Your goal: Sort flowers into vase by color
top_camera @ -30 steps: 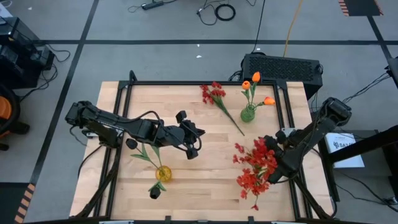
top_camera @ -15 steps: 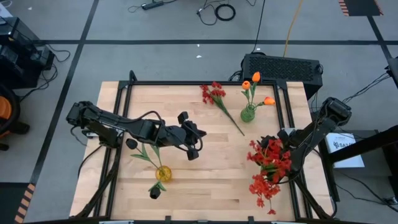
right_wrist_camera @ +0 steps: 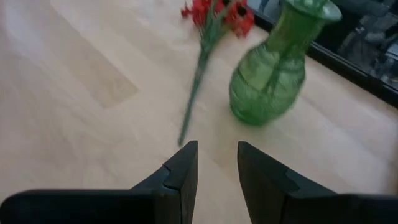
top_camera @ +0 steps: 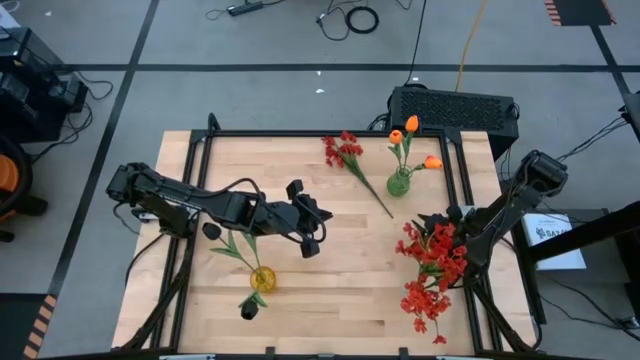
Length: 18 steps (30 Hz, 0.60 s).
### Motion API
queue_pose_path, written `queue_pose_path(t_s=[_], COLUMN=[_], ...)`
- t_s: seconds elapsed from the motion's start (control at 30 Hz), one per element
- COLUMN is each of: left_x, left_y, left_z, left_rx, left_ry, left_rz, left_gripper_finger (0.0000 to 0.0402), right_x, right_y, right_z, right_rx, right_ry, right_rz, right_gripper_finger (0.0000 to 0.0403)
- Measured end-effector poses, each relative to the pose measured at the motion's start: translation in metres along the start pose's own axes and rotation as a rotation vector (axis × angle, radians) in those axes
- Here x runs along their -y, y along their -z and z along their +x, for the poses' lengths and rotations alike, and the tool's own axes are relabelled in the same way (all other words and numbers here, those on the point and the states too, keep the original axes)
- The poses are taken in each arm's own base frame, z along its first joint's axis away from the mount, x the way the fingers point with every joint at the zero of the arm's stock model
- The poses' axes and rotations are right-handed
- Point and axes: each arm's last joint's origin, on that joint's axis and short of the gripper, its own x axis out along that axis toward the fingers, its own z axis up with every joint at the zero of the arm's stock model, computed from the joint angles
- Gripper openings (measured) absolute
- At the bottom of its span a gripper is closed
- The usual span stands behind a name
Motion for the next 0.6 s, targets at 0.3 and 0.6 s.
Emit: queue_pose_path(t_s=[0.3,0.6], left_x=[0.000,0.000], left_y=[0.000,0.000], left_z=[0.000,0.000], left_rx=[0.003,0.003], left_ry=[0.000,-0.001], left_rz=[-0.002,0.000], left_gripper_finger=[0.0028,0.0028], right_x=[-0.002,0.000], right_y=[-0.001,0.007], right_z=[0.014,0.028], right_rx=[0.152,0.202], right_ry=[-0.014,0.004], right_rz=[-0.058,-0.044], right_gripper_finger=[0.0105,0.0105])
